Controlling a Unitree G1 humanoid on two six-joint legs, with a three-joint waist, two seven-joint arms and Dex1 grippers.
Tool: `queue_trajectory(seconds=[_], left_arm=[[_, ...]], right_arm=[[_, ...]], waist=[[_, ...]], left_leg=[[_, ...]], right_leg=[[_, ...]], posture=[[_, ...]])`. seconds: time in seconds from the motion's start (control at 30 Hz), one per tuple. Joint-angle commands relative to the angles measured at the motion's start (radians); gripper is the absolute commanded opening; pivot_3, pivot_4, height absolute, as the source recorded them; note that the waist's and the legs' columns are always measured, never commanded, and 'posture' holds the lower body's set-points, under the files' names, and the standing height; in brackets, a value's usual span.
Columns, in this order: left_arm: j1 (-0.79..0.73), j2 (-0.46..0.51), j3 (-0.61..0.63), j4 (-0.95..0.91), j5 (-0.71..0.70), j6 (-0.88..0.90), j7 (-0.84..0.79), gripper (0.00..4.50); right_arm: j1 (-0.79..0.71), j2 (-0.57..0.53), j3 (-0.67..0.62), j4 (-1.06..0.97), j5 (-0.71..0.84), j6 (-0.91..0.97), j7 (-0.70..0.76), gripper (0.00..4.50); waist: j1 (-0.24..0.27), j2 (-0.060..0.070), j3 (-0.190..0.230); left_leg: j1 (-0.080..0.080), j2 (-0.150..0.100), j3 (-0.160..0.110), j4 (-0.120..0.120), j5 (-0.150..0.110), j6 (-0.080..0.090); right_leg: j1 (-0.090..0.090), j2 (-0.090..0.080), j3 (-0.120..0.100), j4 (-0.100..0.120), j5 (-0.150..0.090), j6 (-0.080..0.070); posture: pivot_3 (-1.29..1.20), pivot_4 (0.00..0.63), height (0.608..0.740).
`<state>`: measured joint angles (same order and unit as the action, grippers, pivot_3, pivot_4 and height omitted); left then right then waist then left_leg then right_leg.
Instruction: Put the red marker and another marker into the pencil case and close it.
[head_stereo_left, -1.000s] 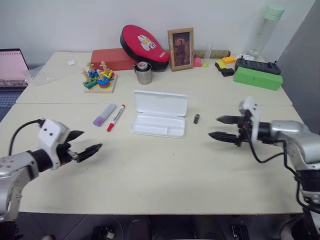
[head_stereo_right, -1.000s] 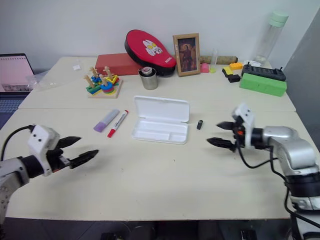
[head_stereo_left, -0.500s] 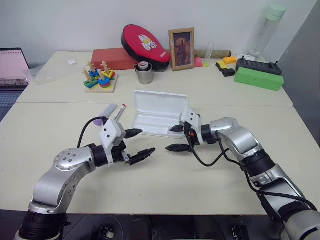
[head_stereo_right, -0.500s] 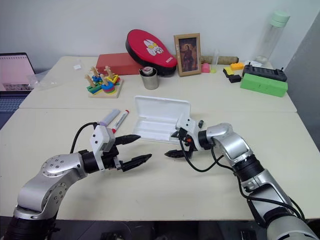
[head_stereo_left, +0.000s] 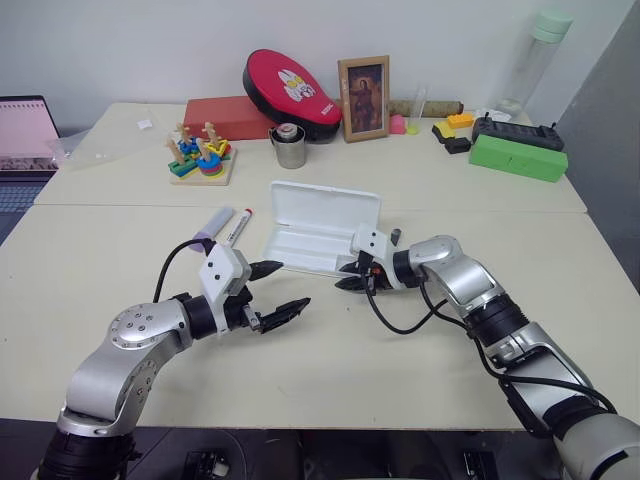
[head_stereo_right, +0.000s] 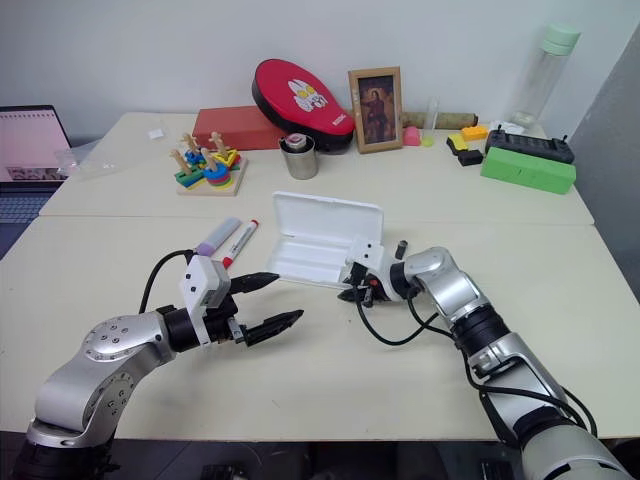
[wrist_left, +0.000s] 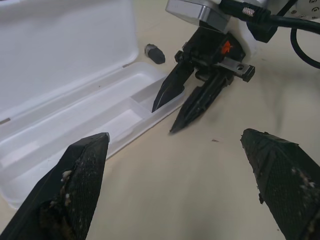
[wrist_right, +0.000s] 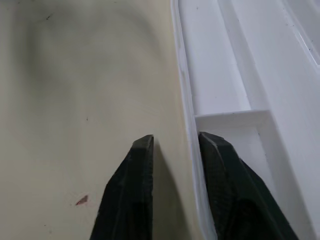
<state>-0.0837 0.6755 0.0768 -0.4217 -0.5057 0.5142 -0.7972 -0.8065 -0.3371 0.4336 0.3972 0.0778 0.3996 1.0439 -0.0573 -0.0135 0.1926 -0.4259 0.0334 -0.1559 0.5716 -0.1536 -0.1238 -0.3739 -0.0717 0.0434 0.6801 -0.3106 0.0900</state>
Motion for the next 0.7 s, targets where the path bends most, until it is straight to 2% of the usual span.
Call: queue_trajectory(seconds=[0.03, 0.07, 0.13, 0.33, 0.7], left_arm=[[0.018, 0.001, 0.023, -0.02, 0.012, -0.03, 0.006, 4.5], [0.022, 0.003, 0.027, -0.017, 0.013, -0.033, 0.006, 4.5], [0.027, 0.006, 0.034, -0.016, 0.01, -0.034, 0.006, 4.5], [0.047, 0.017, 0.052, -0.02, 0.003, -0.033, -0.004, 4.5], [0.053, 0.027, 0.056, -0.031, -0.002, -0.014, -0.008, 4.5]], right_arm=[[-0.002, 0.006, -0.023, -0.063, 0.01, -0.031, 0.027, 0.37], [0.003, 0.003, -0.025, -0.082, 0.014, -0.029, 0.032, 0.39], [0.019, -0.008, -0.025, -0.128, 0.021, -0.029, 0.047, 0.06], [0.141, -0.064, -0.005, -0.325, 0.046, 0.011, 0.098, 0.06], [0.214, -0.071, 0.035, -0.389, 0.011, 0.017, 0.083, 0.06]], waist=[[0.0, 0.0, 0.0], [0.0, 0.0, 0.0], [0.0, 0.0, 0.0], [0.001, 0.0, 0.0], [0.0, 0.0, 0.0]], left_leg=[[0.0, 0.0, 0.0, 0.0, 0.0, 0.0], [0.0, 0.0, 0.0, 0.0, 0.0, 0.0], [0.0, 0.0, 0.0, 0.0, 0.0, 0.0], [0.0, 0.0, 0.0, 0.0, 0.0, 0.0], [0.0, 0.0, 0.0, 0.0, 0.0, 0.0]], right_leg=[[0.0, 0.0, 0.0, 0.0, 0.0, 0.0], [0.0, 0.0, 0.0, 0.0, 0.0, 0.0], [0.0, 0.0, 0.0, 0.0, 0.0, 0.0], [0.0, 0.0, 0.0, 0.0, 0.0, 0.0], [0.0, 0.0, 0.0, 0.0, 0.0, 0.0]], posture=[[0.0, 0.15, 0.74], [0.0, 0.15, 0.74], [0.0, 0.15, 0.74], [0.0, 0.15, 0.74], [0.0, 0.15, 0.74]])
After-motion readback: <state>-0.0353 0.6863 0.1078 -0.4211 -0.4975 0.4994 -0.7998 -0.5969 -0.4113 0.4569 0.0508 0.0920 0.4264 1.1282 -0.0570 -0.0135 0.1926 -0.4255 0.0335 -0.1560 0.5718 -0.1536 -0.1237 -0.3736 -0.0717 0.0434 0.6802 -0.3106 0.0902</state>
